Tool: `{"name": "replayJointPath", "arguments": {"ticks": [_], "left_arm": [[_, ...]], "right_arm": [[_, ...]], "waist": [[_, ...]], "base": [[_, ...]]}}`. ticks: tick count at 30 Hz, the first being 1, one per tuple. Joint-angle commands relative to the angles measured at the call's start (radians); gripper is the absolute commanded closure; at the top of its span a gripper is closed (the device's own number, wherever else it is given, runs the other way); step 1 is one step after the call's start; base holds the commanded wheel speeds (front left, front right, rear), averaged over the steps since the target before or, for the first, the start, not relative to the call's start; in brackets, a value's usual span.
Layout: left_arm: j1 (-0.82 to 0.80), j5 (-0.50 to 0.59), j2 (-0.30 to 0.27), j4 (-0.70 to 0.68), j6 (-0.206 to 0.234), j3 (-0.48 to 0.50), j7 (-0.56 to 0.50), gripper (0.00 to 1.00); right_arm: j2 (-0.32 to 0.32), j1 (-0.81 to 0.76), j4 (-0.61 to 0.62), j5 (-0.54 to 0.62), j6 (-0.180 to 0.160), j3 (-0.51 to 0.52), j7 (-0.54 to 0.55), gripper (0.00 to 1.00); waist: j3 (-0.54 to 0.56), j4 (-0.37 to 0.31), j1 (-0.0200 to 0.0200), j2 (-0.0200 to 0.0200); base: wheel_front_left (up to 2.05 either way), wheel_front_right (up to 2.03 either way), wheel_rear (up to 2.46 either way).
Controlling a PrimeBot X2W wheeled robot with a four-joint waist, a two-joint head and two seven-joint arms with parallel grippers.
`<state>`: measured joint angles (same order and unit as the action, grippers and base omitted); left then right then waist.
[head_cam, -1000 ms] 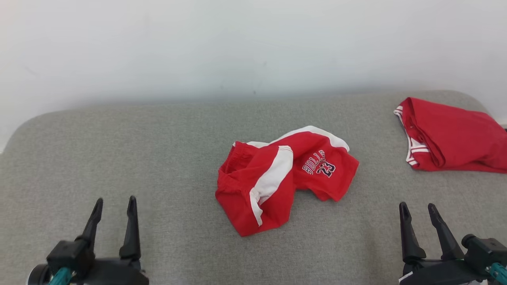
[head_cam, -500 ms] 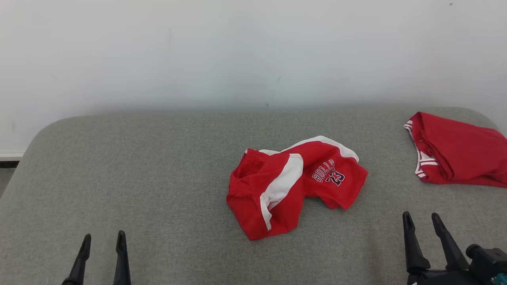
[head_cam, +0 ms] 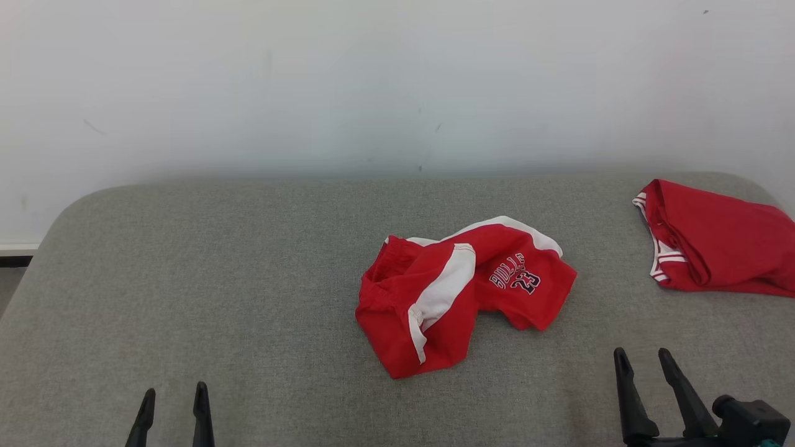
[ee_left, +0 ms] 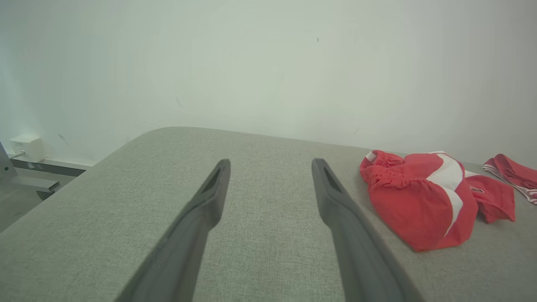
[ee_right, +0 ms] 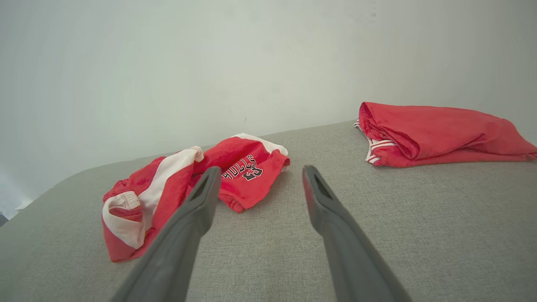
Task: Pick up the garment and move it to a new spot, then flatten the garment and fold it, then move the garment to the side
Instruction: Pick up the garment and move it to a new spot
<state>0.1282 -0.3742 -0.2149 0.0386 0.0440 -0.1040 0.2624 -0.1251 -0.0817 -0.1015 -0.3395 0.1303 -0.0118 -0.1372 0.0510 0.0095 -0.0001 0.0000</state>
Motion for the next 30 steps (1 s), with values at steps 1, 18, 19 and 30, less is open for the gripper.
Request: {"name": "replayJointPath", "arguments": {"ticks": [1,18,19,30], "left_arm": [[0.013,0.005,0.005,0.005,-0.004,0.003,0.003,0.00],[0.001,0.057,0.055,0.054,-0.050,0.041,0.003,0.00],[0.002,0.058,0.058,0.055,-0.052,0.043,0.003,0.00],[-0.005,0.077,0.073,0.063,-0.067,0.062,0.003,0.00]], "right_arm": [[0.000,-0.005,-0.001,0.001,0.001,-0.006,0.001,0.00],[0.003,0.007,-0.028,-0.008,0.001,-0.044,-0.010,0.00],[0.003,0.008,-0.029,-0.008,0.001,-0.044,-0.010,0.00],[0.005,0.009,-0.033,-0.009,0.001,-0.040,-0.012,0.00]], "waist": [[0.001,0.000,0.0001,0.0000],[0.000,0.006,0.0001,0.0000],[0.001,0.006,0.0001,0.0000],[0.001,0.006,0.0001,0.0000]], "base": [[0.00,0.00,0.00],[0.00,0.00,0.00],[0.00,0.00,0.00],[0.00,0.00,0.00]]}}
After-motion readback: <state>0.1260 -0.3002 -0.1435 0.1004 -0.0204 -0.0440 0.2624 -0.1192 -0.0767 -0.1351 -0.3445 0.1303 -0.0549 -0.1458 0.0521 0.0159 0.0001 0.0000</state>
